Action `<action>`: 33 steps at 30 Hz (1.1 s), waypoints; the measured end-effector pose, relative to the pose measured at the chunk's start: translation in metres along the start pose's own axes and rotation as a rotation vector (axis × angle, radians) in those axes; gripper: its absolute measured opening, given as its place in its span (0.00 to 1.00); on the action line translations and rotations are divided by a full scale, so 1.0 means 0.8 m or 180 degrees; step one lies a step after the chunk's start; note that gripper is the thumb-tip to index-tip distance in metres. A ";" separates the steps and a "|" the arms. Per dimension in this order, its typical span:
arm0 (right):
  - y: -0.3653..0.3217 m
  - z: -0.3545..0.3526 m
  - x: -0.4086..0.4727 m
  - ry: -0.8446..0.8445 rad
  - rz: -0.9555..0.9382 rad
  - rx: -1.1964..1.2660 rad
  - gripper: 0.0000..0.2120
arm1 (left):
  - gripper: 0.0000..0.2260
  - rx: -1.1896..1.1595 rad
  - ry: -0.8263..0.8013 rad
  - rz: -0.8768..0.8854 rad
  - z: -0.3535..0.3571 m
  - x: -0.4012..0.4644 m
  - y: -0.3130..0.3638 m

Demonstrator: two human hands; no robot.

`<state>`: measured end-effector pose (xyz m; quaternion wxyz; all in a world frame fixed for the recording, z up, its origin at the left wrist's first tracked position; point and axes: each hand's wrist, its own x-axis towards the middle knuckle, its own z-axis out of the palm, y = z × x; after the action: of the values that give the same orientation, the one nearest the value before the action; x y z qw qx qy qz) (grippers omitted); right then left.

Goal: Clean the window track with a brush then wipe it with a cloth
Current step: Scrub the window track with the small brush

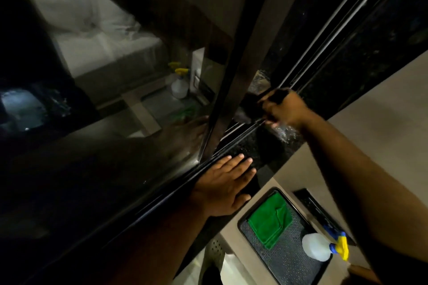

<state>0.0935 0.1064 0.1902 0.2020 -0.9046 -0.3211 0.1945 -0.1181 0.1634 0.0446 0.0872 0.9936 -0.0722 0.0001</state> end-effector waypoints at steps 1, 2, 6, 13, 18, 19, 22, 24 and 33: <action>0.020 -0.023 0.011 0.0176 0.0218 -0.0523 0.10 | 0.29 -0.0008 -0.0019 0.0010 0.000 0.001 0.000; 0.040 -0.048 0.018 0.0286 0.0375 -0.1042 0.13 | 0.29 0.0005 -0.0043 0.0024 0.000 0.001 0.001; 0.071 -0.080 0.022 0.1224 0.0199 -0.1020 0.08 | 0.29 -0.0018 0.0053 0.0026 0.001 0.001 -0.001; 0.032 -0.030 0.028 -0.0173 0.0431 0.1592 0.08 | 0.30 -0.0098 0.0173 0.0031 0.000 -0.002 0.000; 0.052 -0.057 0.041 0.1358 0.0494 0.0176 0.10 | 0.30 -0.0078 0.0129 0.0030 -0.001 -0.001 -0.001; 0.053 -0.049 0.042 0.1134 0.0563 -0.0082 0.08 | 0.30 -0.0079 0.0109 0.0037 -0.001 -0.001 -0.001; 0.047 -0.037 0.042 0.0443 0.0680 0.0978 0.09 | 0.30 -0.0056 0.0136 0.0022 0.000 -0.001 -0.001; 0.052 -0.042 0.043 0.1044 0.0834 0.1607 0.11 | 0.30 -0.0071 0.0094 0.0045 -0.001 -0.001 -0.002; 0.053 -0.042 0.037 0.1570 0.1064 0.2511 0.10 | 0.29 -0.0137 0.0142 0.0013 -0.002 -0.003 -0.001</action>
<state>0.1518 0.0876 0.1913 0.5651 -0.8174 -0.0162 0.1110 -0.1201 0.1647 0.0463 0.1100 0.9911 -0.0722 0.0209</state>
